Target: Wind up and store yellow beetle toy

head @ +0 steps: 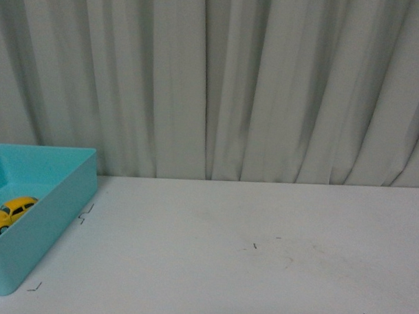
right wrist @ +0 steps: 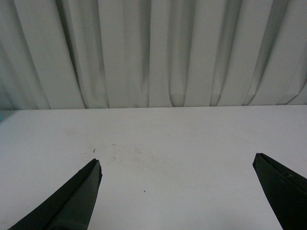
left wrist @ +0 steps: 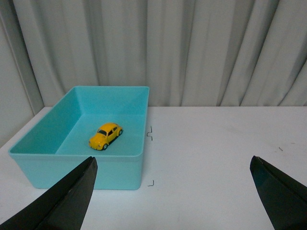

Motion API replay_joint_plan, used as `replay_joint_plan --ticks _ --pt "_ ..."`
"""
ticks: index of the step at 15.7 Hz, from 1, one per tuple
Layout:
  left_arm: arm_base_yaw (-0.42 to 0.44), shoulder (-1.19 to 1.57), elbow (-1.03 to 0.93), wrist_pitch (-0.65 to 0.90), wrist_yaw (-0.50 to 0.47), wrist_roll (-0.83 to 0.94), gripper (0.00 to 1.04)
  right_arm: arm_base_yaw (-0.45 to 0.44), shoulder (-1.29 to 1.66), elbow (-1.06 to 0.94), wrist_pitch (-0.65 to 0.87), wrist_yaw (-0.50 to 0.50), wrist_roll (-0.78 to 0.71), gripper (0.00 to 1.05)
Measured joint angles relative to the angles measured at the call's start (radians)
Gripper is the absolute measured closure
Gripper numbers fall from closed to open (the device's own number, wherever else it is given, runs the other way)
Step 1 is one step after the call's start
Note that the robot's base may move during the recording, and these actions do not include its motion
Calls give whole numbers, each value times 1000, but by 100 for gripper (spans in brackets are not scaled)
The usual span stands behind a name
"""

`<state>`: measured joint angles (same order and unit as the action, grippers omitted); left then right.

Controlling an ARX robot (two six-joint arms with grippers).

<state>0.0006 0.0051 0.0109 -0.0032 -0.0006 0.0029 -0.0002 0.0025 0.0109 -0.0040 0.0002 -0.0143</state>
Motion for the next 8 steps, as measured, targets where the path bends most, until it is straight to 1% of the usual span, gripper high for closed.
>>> replay_joint_plan --ticks 8 --pt "0 0 0 0 0 0 7 0 0 0 0 0 0 7"
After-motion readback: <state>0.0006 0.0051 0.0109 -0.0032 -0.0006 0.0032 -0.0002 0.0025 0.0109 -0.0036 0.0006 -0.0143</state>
